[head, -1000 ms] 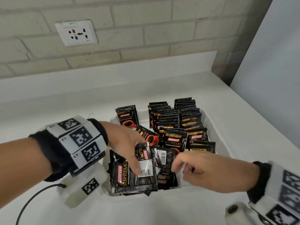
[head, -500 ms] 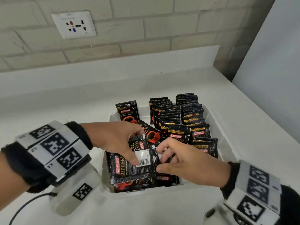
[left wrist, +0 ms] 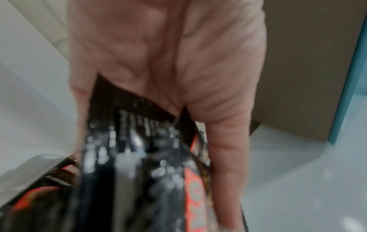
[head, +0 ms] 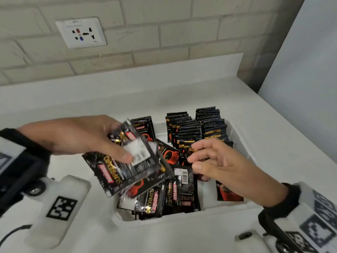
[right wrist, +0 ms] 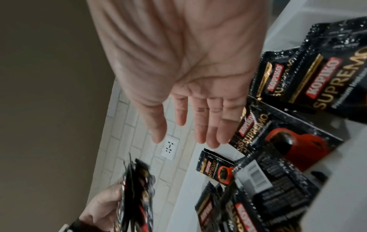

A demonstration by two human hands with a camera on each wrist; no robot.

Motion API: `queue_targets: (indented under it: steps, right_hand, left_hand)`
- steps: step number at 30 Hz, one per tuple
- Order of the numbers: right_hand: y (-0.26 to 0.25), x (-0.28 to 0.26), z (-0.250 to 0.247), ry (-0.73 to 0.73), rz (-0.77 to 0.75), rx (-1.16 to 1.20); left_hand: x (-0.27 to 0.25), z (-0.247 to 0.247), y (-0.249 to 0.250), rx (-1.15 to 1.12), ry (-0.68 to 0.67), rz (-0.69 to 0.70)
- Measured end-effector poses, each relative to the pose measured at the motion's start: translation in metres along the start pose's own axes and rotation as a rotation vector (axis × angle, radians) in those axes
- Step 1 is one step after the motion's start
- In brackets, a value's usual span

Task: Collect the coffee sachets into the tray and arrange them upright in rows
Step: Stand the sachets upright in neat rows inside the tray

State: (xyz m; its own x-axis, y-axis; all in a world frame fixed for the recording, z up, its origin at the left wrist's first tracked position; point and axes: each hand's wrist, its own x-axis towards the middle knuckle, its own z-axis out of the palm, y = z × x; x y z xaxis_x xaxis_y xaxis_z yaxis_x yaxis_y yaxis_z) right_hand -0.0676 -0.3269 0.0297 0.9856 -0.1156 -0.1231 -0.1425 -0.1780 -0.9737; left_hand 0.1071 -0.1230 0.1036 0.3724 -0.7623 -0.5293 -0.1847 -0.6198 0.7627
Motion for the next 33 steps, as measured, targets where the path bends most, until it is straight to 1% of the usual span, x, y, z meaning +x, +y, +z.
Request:
queue_targets:
  steps: [3,5,6,8,11,13,15,17,21,23,24,25,27,30,31,33]
  right_hand:
    - [-0.006,-0.002,0.001,0.014,-0.069,0.076]
    - [-0.01,-0.002,0.005,-0.006,-0.114,0.119]
    - [-0.013,-0.002,0.008,-0.018,-0.131,0.153]
    - [-0.018,-0.001,0.015,-0.026,-0.156,0.273]
    - [-0.018,0.004,0.024,0.045,-0.108,0.471]
    - [-0.011,0.008,0.028,0.115,-0.057,0.513]
    - [-0.006,0.009,0.029,0.164,-0.026,0.531]
    - [-0.003,0.008,0.028,0.187,-0.005,0.567]
    - [0.002,0.007,0.032,0.18,0.012,0.561]
    - [0.006,0.007,0.034,0.204,-0.012,0.551]
    - [0.006,0.007,0.035,0.222,-0.029,0.566]
    - [0.006,0.006,0.034,0.24,-0.047,0.589]
    - [0.005,0.004,0.033,0.266,-0.076,0.652]
    - [0.005,0.004,0.032,0.3,-0.092,0.684]
    - [0.006,0.004,0.032,0.312,-0.104,0.647]
    - [0.007,0.005,0.034,0.33,-0.144,0.467]
  left_hand:
    - [-0.006,0.001,0.004,-0.298,0.118,0.171]
    - [-0.004,0.017,0.008,-0.437,0.148,0.265]
    - [0.0,0.03,0.01,-0.478,0.167,0.291]
    - [0.012,0.061,0.014,-0.516,0.244,0.287]
    - [0.034,0.102,0.015,-0.571,0.409,0.28]
    - [0.044,0.122,0.015,-0.612,0.484,0.286]
    - [0.051,0.133,0.014,-0.589,0.54,0.293]
    - [0.055,0.139,0.012,-0.57,0.567,0.275]
    - [0.055,0.142,0.011,-0.607,0.567,0.227]
    - [0.054,0.141,0.009,-0.647,0.576,0.244]
    - [0.054,0.14,0.007,-0.721,0.563,0.263]
    - [0.053,0.139,0.003,-0.818,0.534,0.284]
    - [0.051,0.136,-0.004,-0.992,0.435,0.337]
    - [0.05,0.138,-0.011,-1.094,0.284,0.389]
    - [0.05,0.14,-0.013,-1.118,0.255,0.387]
    - [0.05,0.145,-0.011,-1.154,0.201,0.359]
